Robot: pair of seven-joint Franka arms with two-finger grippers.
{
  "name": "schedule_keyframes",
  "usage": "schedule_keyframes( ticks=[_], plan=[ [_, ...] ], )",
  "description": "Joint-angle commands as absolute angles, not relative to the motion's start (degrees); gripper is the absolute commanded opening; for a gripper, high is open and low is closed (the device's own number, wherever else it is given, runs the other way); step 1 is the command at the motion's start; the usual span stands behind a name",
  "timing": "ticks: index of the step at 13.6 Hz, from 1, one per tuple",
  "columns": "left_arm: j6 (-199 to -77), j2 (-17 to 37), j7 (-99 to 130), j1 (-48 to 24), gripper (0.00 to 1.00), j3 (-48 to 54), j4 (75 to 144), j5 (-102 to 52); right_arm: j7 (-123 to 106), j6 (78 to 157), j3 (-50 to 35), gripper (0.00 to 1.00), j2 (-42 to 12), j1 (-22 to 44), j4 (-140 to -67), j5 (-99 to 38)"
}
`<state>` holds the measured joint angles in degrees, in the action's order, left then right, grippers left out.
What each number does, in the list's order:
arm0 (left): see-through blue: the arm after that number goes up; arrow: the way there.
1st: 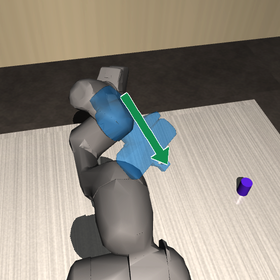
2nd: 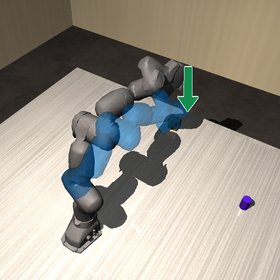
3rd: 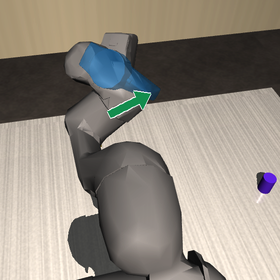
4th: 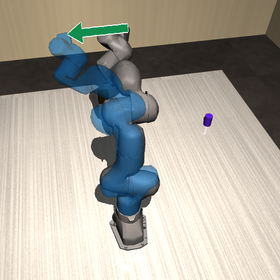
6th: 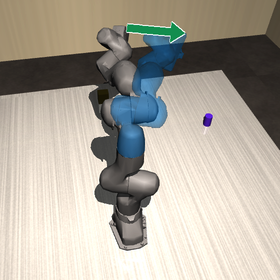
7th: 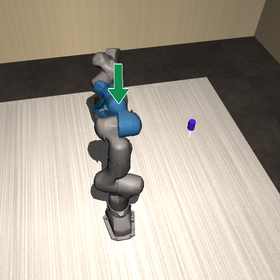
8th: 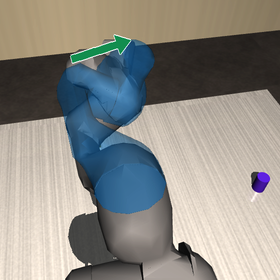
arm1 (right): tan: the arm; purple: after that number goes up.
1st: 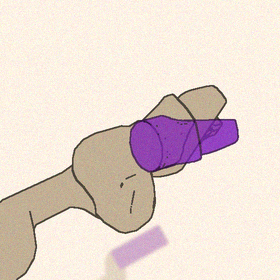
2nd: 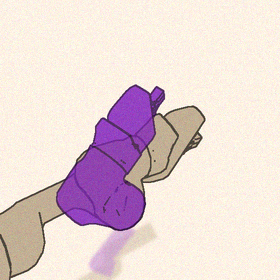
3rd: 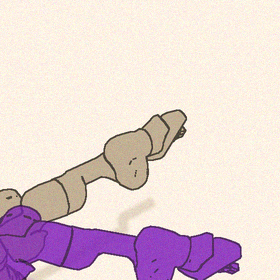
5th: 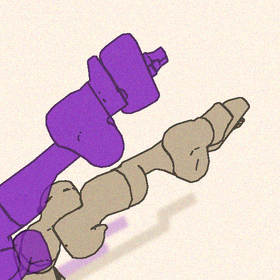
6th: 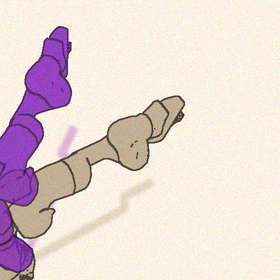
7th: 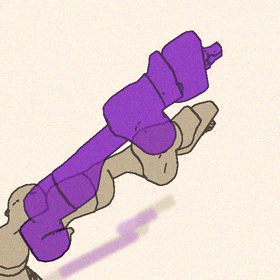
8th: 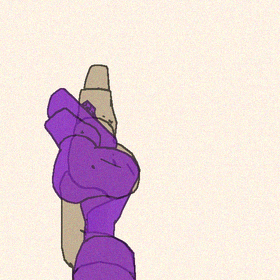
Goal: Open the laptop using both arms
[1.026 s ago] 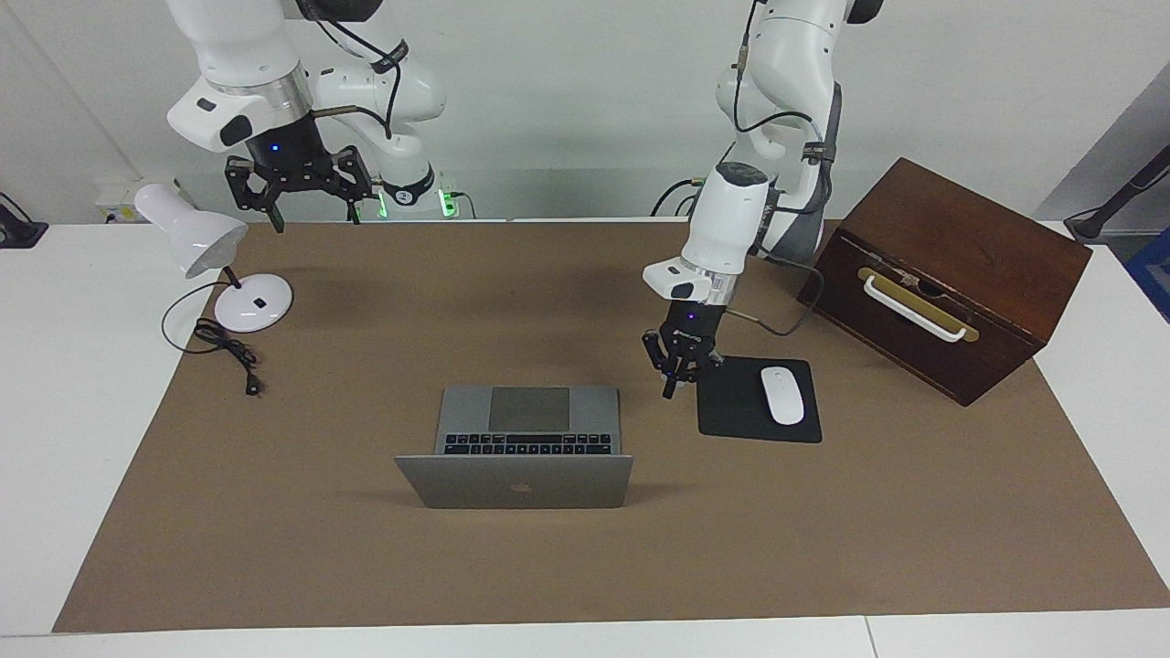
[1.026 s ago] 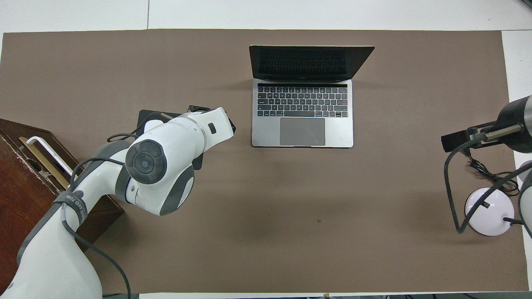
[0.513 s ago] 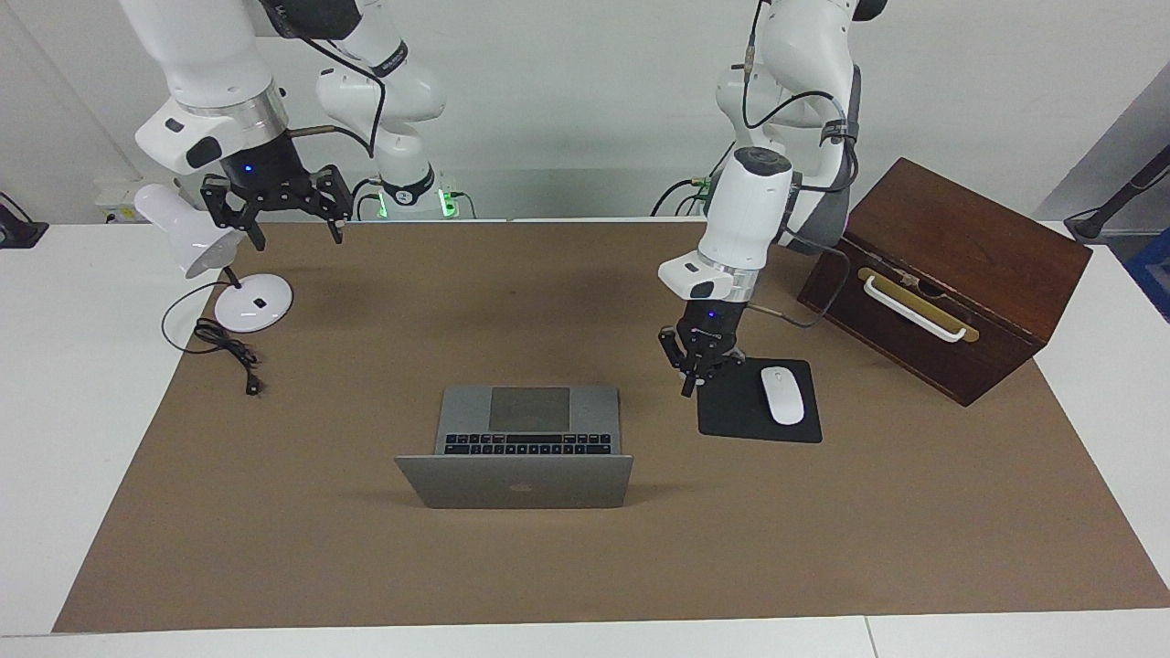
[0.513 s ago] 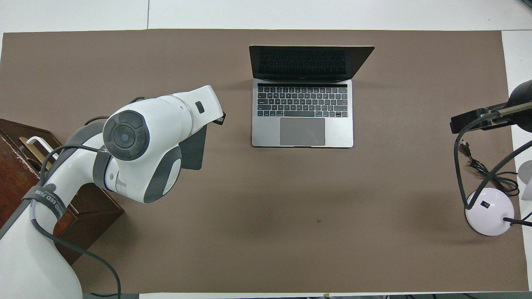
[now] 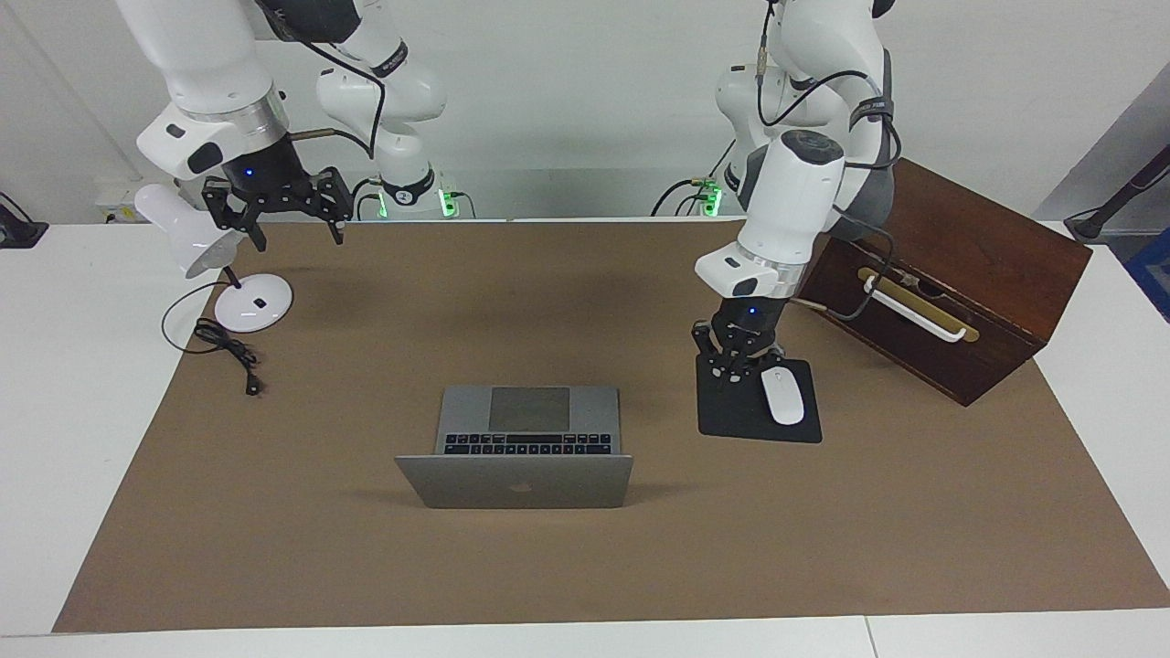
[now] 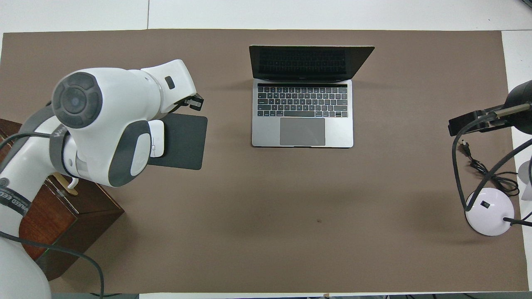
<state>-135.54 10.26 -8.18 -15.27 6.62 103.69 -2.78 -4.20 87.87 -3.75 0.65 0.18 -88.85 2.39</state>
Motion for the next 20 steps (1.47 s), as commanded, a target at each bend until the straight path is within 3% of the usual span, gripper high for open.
schedule_keyframes(
  ticks=[1,7,11,20],
  plan=[
    [-130.79,8.80,-11.86,-12.40,0.00,7.21,101.78,-4.48,-3.43,87.28,-3.51,1.00,0.00,0.97,-87.63,1.76],
    [-121.30,5.37,-18.36,-7.30,0.00,6.95,98.71,-5.45,-3.16,87.28,-3.17,1.00,-0.09,0.44,-87.28,0.88],
    [-116.47,2.29,-21.00,-4.58,0.00,6.42,98.61,-5.71,-3.16,86.49,-2.90,1.00,-1.31,0.44,-83.95,0.79],
    [-103.38,-4.21,-26.10,0.53,0.00,4.05,98.61,-5.10,-1.58,86.40,-2.90,1.00,-1.23,0.44,-83.93,0.79]
  ],
)
